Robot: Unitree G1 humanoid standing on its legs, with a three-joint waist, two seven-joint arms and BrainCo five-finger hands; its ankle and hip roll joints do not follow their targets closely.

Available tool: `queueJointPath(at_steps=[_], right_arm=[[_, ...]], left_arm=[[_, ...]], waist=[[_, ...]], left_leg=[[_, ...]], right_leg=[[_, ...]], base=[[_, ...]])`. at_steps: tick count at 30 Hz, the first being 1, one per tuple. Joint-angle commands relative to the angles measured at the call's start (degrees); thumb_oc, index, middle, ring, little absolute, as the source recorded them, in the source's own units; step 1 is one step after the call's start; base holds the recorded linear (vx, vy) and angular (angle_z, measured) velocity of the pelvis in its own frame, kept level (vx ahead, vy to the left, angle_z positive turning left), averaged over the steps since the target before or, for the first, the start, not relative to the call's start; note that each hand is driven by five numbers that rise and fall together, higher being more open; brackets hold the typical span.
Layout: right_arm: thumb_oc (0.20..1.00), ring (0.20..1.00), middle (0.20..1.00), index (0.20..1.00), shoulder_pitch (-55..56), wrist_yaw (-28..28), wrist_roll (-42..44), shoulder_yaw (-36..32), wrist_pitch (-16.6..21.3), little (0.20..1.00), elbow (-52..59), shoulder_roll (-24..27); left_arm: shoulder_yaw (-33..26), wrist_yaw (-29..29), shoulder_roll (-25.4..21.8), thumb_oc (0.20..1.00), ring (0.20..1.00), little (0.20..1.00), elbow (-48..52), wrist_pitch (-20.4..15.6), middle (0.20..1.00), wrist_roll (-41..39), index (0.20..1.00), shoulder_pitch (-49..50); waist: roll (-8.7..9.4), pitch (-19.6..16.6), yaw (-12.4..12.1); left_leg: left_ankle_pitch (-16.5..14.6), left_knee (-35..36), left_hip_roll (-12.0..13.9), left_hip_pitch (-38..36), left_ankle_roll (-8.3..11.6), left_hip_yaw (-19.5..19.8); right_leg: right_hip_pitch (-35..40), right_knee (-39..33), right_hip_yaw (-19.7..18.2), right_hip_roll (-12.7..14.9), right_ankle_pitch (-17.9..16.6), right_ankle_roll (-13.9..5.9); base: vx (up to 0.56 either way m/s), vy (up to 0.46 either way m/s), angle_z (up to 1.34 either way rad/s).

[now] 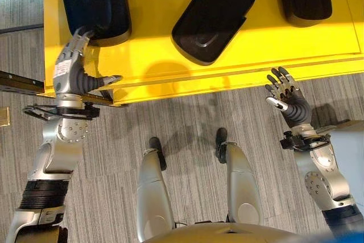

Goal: Move parts from the plastic box to the shelf.

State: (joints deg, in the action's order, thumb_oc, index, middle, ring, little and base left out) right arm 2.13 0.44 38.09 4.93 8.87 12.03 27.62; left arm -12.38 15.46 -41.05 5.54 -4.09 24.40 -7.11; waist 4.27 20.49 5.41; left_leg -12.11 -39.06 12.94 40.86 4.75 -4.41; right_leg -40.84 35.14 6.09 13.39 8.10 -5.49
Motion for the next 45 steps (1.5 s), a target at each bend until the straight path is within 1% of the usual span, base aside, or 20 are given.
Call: queueJointPath(at_steps=[1,8,13,16,19,23,24,27,28,29,30,35,36,42,45], right_arm=[[1.000,1.000,1.000,1.000,0.37,0.90,1.02,-3.05,2.05,1.000,4.55,1.13],[1.000,1.000,1.000,1.000,0.73,1.03,0.89,-3.60,2.05,1.000,4.79,1.57],[1.000,1.000,1.000,1.000,0.73,1.30,0.52,-3.62,2.24,1.000,4.98,1.90],[1.000,1.000,1.000,1.000,0.53,1.16,0.23,-3.46,2.55,1.000,5.06,1.97],[1.000,1.000,1.000,1.000,-0.78,0.84,-0.66,-2.33,3.34,1.000,5.22,2.20],[1.000,1.000,1.000,1.000,-3.43,0.38,-1.51,-1.60,4.71,1.000,6.15,2.64],[1.000,1.000,1.000,1.000,-5.47,0.05,-1.88,-0.95,5.17,1.000,6.52,2.85],[1.000,1.000,1.000,1.000,-7.50,-0.64,-2.55,-0.66,5.71,1.000,6.59,3.19],[1.000,1.000,1.000,1.000,-10.29,-1.92,-3.42,-0.10,5.89,1.000,5.76,3.25],[1.000,1.000,1.000,1.000,-10.37,-1.96,-3.45,-0.08,5.91,1.000,5.70,3.27],[1.000,1.000,1.000,1.000,-12.47,-3.19,-3.80,0.25,5.96,1.000,4.43,3.16],[1.000,1.000,1.000,1.000,-15.38,-4.88,-2.68,0.70,6.10,1.000,1.88,2.95],[1.000,1.000,1.000,1.000,-16.94,-5.92,-0.99,0.88,6.07,1.000,0.06,2.42],[1.000,1.000,1.000,1.000,-18.82,-6.95,1.50,1.17,5.76,1.000,-2.90,2.05],[1.000,1.000,1.000,1.000,-20.26,-7.85,2.48,1.69,5.58,1.000,-5.42,1.58]], left_arm=[[-3.71,2.85,-3.39,1.000,1.000,1.000,4.12,-1.56,1.000,1.47,1.000,0.65],[-9.69,3.74,-4.99,1.000,1.000,1.000,8.92,-2.68,1.000,1.99,1.000,4.88],[-11.49,3.39,-5.34,1.000,1.000,1.000,11.91,-4.31,1.000,1.46,1.000,7.36],[-11.40,2.25,-4.77,1.000,1.000,1.000,14.05,-5.81,1.000,-1.12,1.000,8.38],[-7.88,0.06,-3.15,1.000,1.000,1.000,15.27,-8.36,1.000,-9.25,1.000,8.74],[-4.78,-1.56,-2.56,1.000,1.000,1.000,14.95,-10.01,1.000,-13.92,1.000,9.38],[-2.34,-2.06,-2.04,1.000,1.000,1.000,14.03,-10.12,1.000,-14.89,1.000,9.15],[-0.50,-2.77,-1.99,1.000,1.000,1.000,13.91,-10.37,1.000,-15.41,1.000,8.93],[1.93,-3.77,-1.53,1.000,1.000,1.000,13.55,-10.37,1.000,-15.97,1.000,8.58],[1.94,-3.77,-1.52,1.000,1.000,1.000,13.51,-10.37,1.000,-15.98,1.000,8.51],[3.22,-4.19,-1.30,1.000,1.000,1.000,13.35,-10.48,1.000,-16.08,1.000,8.32],[4.87,-4.66,-1.11,1.000,1.000,1.000,13.41,-10.72,1.000,-17.18,1.000,7.44],[5.79,-5.28,-1.33,1.000,1.000,1.000,14.05,-10.66,1.000,-17.57,1.000,7.65],[6.56,-5.90,-1.30,1.000,1.000,1.000,14.08,-10.50,1.000,-18.59,1.000,7.67],[6.95,-6.05,-1.30,1.000,1.000,1.000,14.17,-10.33,1.000,-18.83,1.000,7.77]], waist=[[-0.65,-1.23,-0.05],[-0.86,-1.51,-0.75],[-0.92,-1.72,-1.13],[-0.84,-1.95,-1.29],[-0.63,-2.43,-1.38],[-0.22,-2.83,-1.48],[0.15,-3.11,-1.48],[0.28,-3.13,-1.46],[0.49,-3.42,-1.55],[0.48,-3.29,-1.55],[0.55,-3.70,-1.68],[0.77,-4.04,-1.82],[0.99,-4.66,-2.00],[1.23,-6.05,-2.29],[1.48,-6.76,-2.45]], left_leg=[[0.59,1.94,1.00,-0.27,0.22,2.45],[0.58,2.47,0.71,-0.85,0.11,2.59],[0.53,2.61,0.42,-1.48,0.04,2.83],[0.61,2.94,0.31,-2.00,-0.01,2.82],[0.91,3.76,0.16,-3.46,-0.08,3.06],[1.42,5.46,0.23,-5.80,-0.06,3.20],[3.32,6.43,0.09,-6.30,-0.42,2.80],[3.58,7.54,0.15,-7.80,-0.41,2.72],[3.98,9.05,-0.04,-10.05,-0.38,2.58],[4.02,9.17,-0.05,-10.22,-0.38,2.56],[4.25,10.17,-0.21,-11.43,-0.41,2.47],[4.65,11.83,-0.54,-13.63,-0.51,2.13],[4.80,12.83,-0.71,-14.77,-0.63,1.88],[5.11,14.26,-0.94,-16.12,-0.76,1.57],[5.73,15.10,-1.06,-16.65,-0.94,1.52]], right_leg=[[6.85,-2.29,-1.08,2.76,0.15,-1.21],[7.63,-2.55,-0.89,2.94,0.25,-1.23],[8.69,-2.96,-0.68,3.02,0.16,-1.40],[9.42,-3.44,-0.55,3.08,0.00,-1.49],[11.33,-4.80,-0.37,3.02,-0.46,-1.64],[14.17,-7.06,-0.06,2.94,-1.25,-1.89],[15.12,-8.68,0.56,3.14,-2.93,-1.80],[16.80,-10.17,0.60,3.22,-3.43,-2.09],[19.49,-12.66,0.78,3.40,-4.17,-2.55],[19.68,-12.82,0.81,3.40,-4.25,-2.55],[21.15,-14.44,0.92,3.53,-4.82,-2.87],[24.01,-17.30,1.33,3.87,-5.98,-3.31],[25.63,-19.12,1.74,3.96,-6.81,-3.62],[27.45,-21.49,2.16,4.08,-7.82,-3.96],[28.22,-22.72,2.42,4.18,-8.54,-4.07]], base=[[0.00,0.000,0.00],[0.00,0.000,0.00],[0.00,0.000,0.00],[0.00,-0.003,0.04],[0.00,-0.010,0.07],[-0.01,-0.006,0.03],[-0.06,-0.006,-0.02],[0.00,0.002,0.01],[0.05,0.010,0.05],[0.07,0.015,0.03],[0.03,0.004,0.02],[0.04,0.005,0.02],[0.05,0.009,0.05],[0.04,0.000,0.00],[0.02,-0.003,0.00]])
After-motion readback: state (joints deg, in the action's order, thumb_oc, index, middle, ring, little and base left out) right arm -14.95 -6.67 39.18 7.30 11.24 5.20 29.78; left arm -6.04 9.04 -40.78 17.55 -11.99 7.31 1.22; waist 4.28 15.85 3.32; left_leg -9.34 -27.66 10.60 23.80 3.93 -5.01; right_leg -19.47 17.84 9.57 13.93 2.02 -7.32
